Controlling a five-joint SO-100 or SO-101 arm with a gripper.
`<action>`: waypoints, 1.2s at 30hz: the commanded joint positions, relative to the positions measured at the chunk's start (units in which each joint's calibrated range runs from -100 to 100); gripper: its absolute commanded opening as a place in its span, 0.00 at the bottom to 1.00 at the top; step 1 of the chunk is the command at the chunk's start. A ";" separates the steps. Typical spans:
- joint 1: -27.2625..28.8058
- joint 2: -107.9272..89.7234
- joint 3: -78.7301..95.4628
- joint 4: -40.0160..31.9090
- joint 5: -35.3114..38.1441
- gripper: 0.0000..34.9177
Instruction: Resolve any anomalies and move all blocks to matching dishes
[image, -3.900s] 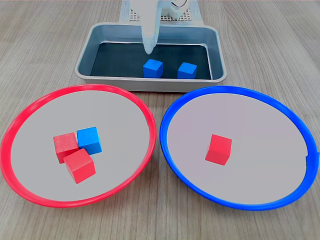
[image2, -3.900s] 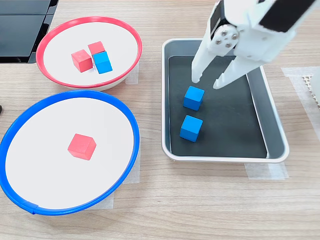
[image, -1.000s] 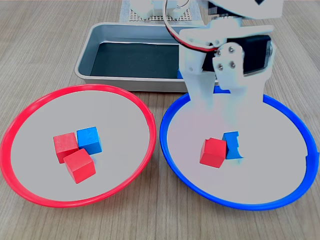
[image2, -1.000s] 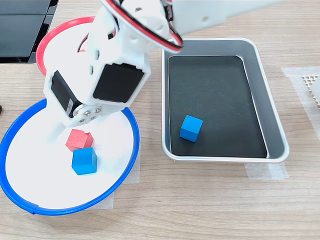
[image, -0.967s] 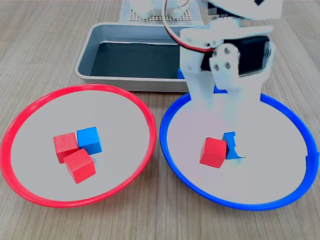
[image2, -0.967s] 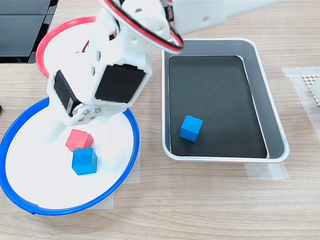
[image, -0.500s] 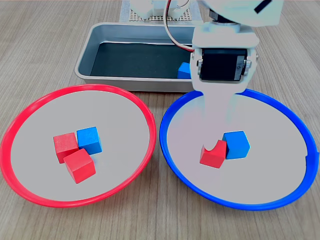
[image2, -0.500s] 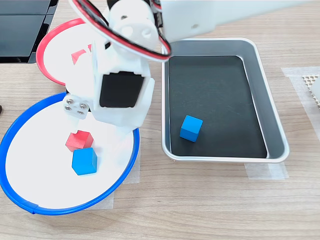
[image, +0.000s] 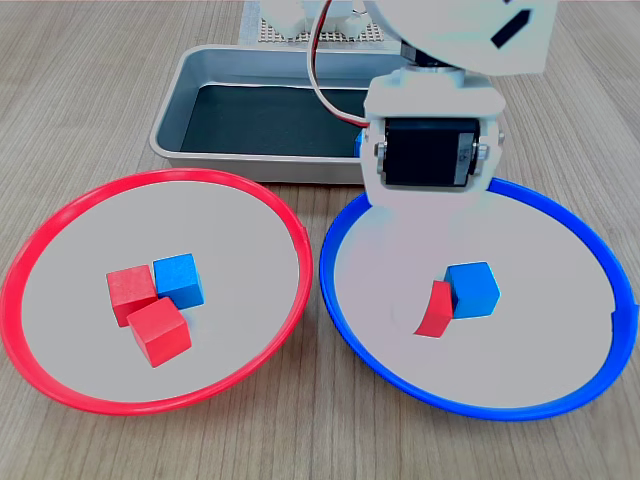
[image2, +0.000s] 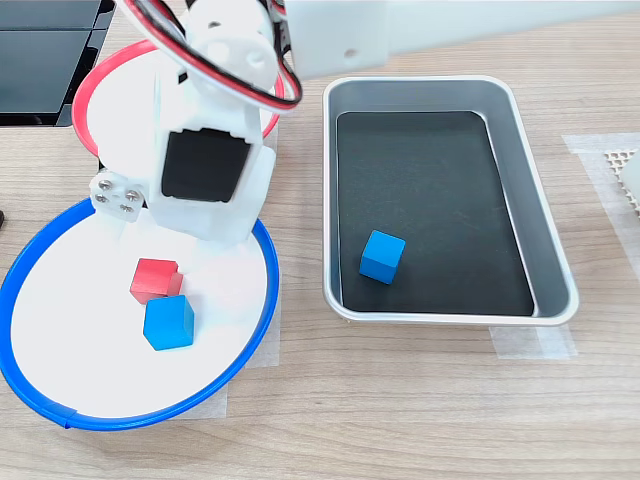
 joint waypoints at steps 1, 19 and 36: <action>0.12 0.40 -1.60 -1.12 0.83 0.48; -0.83 -2.67 0.95 1.52 2.64 0.01; 18.00 -19.56 7.87 8.20 13.97 0.01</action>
